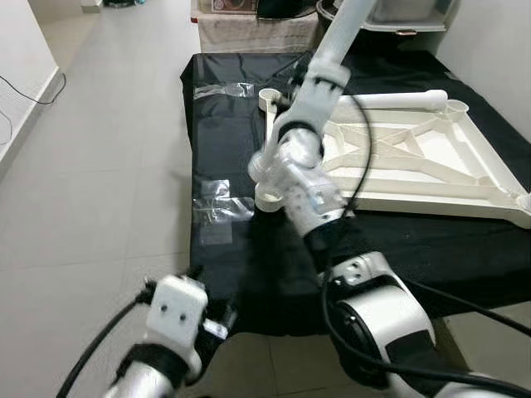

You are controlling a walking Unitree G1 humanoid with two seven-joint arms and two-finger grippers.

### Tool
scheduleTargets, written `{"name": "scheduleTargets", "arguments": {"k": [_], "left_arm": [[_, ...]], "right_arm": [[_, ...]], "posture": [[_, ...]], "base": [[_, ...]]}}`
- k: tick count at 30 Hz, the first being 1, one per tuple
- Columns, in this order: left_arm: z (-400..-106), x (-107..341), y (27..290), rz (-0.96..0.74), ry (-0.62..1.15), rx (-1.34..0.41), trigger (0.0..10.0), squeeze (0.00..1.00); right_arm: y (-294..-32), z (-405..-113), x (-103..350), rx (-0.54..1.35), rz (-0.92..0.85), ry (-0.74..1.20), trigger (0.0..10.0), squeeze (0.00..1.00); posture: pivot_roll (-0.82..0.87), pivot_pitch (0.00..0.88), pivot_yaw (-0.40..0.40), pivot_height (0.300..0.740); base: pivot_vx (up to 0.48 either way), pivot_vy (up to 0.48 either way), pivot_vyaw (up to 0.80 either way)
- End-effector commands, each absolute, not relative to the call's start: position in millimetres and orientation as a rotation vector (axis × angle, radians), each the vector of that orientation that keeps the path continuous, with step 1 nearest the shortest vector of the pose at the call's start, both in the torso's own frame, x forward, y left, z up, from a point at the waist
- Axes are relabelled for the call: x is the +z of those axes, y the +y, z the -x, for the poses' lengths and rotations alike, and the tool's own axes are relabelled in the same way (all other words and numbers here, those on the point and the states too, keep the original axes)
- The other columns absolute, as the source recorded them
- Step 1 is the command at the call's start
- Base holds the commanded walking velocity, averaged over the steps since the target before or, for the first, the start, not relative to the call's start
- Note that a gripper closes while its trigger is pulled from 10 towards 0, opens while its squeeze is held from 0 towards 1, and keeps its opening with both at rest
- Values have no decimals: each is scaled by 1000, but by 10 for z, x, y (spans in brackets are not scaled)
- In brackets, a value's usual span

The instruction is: Building children table

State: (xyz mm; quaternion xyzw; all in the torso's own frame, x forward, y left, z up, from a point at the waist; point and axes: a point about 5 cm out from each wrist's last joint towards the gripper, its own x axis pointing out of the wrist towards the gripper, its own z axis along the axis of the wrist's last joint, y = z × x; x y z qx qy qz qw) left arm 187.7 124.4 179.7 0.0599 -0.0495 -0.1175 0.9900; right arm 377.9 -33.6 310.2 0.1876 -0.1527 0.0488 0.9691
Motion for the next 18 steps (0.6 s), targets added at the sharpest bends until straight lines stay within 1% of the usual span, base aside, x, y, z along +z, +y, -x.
{"name": "scheduleTargets", "arguments": {"k": [1,2,3,4,7,9,10,18], "left_arm": [[-1876,1718,1270,-128,-51,-218,10000,0],[-1876,1718,1270,-128,-51,-218,10000,0],[-1938,1732,1310,-157,-61,-205,10000,1000],[-1938,1732,1310,-157,-61,-205,10000,1000],[-2207,1794,1467,-303,-77,-153,10000,1000],[-2239,1805,1485,-323,-78,-147,10000,1000],[-2337,1817,1525,-344,-75,-136,10000,0],[-2525,1810,1531,-347,-68,-167,10000,0]], "right_arm": [[-300,-3762,3062,141,-388,-287,10000,0],[-300,-3762,3062,141,-388,-287,10000,0],[-303,-3743,3028,177,-385,-284,10000,0],[-303,-3743,3028,177,-385,-284,10000,0],[-297,-3688,2868,282,-382,-225,10000,0],[-295,-3681,2847,294,-383,-214,10000,0],[-282,-3651,2823,348,-399,-200,10000,0],[-247,-3553,2827,488,-452,-180,10000,0]], "posture": [[84,144,-62,740],[84,144,-62,740],[78,142,-55,740],[78,142,-55,740],[73,137,-48,740],[73,137,-48,740],[75,137,-45,740],[69,137,-41,740]], "base": [[0,0,0],[0,0,0],[0,0,0],[0,0,0],[0,0,0],[0,0,0],[0,0,0],[0,0,0]]}}
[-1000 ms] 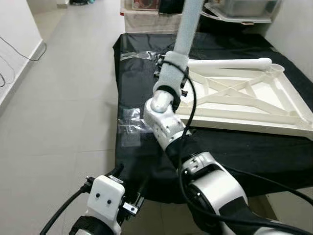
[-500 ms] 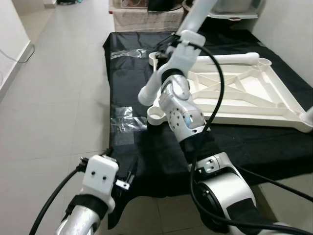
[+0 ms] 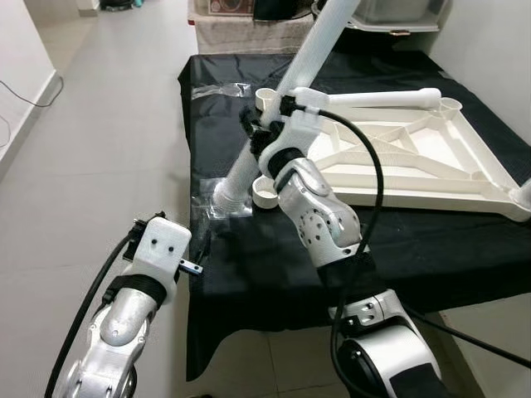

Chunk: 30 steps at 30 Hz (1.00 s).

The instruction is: Building children table

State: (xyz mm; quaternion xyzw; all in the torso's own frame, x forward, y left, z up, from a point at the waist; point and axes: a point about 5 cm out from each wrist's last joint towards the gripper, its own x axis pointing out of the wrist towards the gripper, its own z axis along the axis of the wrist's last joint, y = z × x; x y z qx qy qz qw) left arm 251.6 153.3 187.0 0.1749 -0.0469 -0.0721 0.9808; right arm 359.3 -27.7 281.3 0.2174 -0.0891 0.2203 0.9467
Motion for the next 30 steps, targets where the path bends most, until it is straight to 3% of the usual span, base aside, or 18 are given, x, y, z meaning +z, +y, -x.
{"name": "scheduleTargets", "arguments": {"k": [1,2,3,5,6,8,9,30], "left_arm": [[-2525,1810,1531,-347,-68,-167,10000,0],[-2553,1800,1511,-340,-65,-184,10000,286],[-2581,1796,1487,-337,-66,-196,10000,345],[-2581,1796,1487,-337,-66,-196,10000,345],[-2613,1794,1454,-334,-67,-211,10000,133],[-2613,1794,1454,-334,-67,-211,10000,133],[-2643,1783,1415,-338,-67,-227,10000,0],[-2965,1799,1370,-368,-90,-235,10000,0]], "right_arm": [[-247,-3553,2827,488,-452,-180,10000,0],[-242,-3530,2827,513,-460,-175,10000,0],[-230,-3504,2829,543,-469,-174,10000,0],[-230,-3504,2829,543,-469,-174,10000,0],[-214,-3473,2827,571,-471,-173,10000,0],[-214,-3473,2827,571,-471,-173,10000,0],[-192,-3443,2818,598,-475,-168,10000,0],[-131,-3241,2781,724,-455,-131,10000,0]], "posture": [[69,137,-41,740],[65,139,-41,740],[65,139,-41,740],[65,139,-41,740],[63,140,-42,740],[63,140,-42,740],[63,139,-40,740],[56,141,-35,740]], "base": [[0,0,0],[0,0,0],[0,0,0],[0,0,0],[0,0,0],[0,0,0],[0,0,0],[0,0,0]]}}
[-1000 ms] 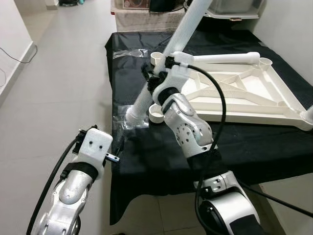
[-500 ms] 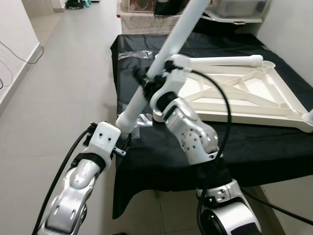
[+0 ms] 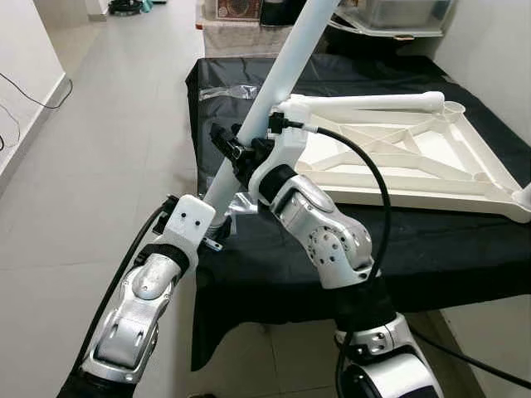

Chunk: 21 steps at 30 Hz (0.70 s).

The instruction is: Building children table

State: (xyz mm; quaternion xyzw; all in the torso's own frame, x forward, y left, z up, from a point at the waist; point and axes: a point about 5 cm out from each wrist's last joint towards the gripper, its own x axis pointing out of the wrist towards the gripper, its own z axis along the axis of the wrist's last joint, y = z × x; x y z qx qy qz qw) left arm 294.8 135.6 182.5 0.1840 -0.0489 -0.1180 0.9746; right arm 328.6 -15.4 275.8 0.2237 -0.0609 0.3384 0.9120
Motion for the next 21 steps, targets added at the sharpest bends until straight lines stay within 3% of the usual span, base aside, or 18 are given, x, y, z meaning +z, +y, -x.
{"name": "scheduleTargets", "arguments": {"k": [1,19,21], "left_arm": [[-2967,1792,1355,-368,-89,-240,10000,0],[-3029,1817,1245,-347,-125,-273,10000,0],[-3030,1821,1226,-344,-130,-281,8118,0]], "right_arm": [[-131,-3233,2783,726,-455,-131,10000,0],[-89,-3134,2734,763,-443,-105,10000,0],[-86,-3125,2731,765,-441,-104,10000,0]], "posture": [[56,141,-35,740],[47,132,-28,740],[45,125,-26,740]], "base": [[0,0,0],[0,0,0],[0,0,0]]}}
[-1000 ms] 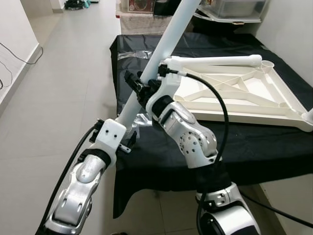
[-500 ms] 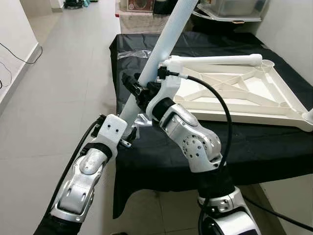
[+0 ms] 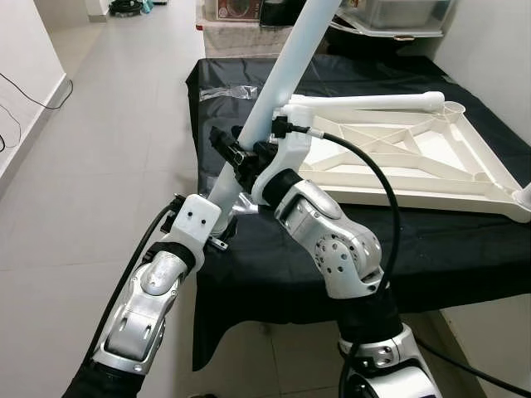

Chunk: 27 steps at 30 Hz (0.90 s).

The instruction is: Building children table

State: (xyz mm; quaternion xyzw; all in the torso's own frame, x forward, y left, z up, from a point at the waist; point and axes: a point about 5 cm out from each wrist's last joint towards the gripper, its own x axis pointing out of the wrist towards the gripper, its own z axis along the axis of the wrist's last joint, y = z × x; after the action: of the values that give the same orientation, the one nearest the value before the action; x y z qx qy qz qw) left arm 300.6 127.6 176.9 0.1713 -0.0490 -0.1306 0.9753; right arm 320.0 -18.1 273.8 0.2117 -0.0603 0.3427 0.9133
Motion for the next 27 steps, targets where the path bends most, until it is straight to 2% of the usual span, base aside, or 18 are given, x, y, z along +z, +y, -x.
{"name": "scheduleTargets", "arguments": {"k": [1,2,3,16,17,18,21,22,27], "left_arm": [[-3030,1822,1218,-342,-131,-287,8118,0],[-3030,1829,1211,-345,-139,-288,4627,0],[-3029,1829,1198,-338,-142,-297,0,0],[-3018,1805,1206,-354,-145,-301,0,0],[-3019,1797,1214,-356,-138,-296,1255,0],[-3020,1791,1220,-358,-133,-293,10000,0],[-3011,1774,1230,-351,-127,-285,10000,0],[-2994,1766,1236,-349,-127,-286,10000,0],[-2883,1741,1259,-294,-118,-322,10000,0]], "right_arm": [[-85,-3122,2730,767,-440,-103,10000,0],[-82,-3121,2724,767,-439,-103,10000,0],[-78,-3119,2716,768,-438,-100,10000,0],[-65,-3097,2696,773,-400,-111,10000,0],[-60,-3095,2690,774,-389,-116,10000,0],[-57,-3094,2685,775,-383,-119,10000,0],[-51,-3091,2669,764,-305,-172,10000,0],[-46,-3087,2645,769,-280,-178,10000,1000],[-102,-3126,2555,770,-242,-184,10000,1000]], "posture": [[45,125,-26,740],[45,125,-26,740],[45,125,-26,740],[45,121,-21,740],[45,121,-21,740],[45,121,-21,740],[45,121,-21,740],[42,119,-18,740],[42,119,-18,740]], "base": [[0,0,0],[0,0,0],[0,0,0],[0,0,0],[0,0,0],[0,0,0],[0,0,0],[0,0,0],[0,0,0]]}}
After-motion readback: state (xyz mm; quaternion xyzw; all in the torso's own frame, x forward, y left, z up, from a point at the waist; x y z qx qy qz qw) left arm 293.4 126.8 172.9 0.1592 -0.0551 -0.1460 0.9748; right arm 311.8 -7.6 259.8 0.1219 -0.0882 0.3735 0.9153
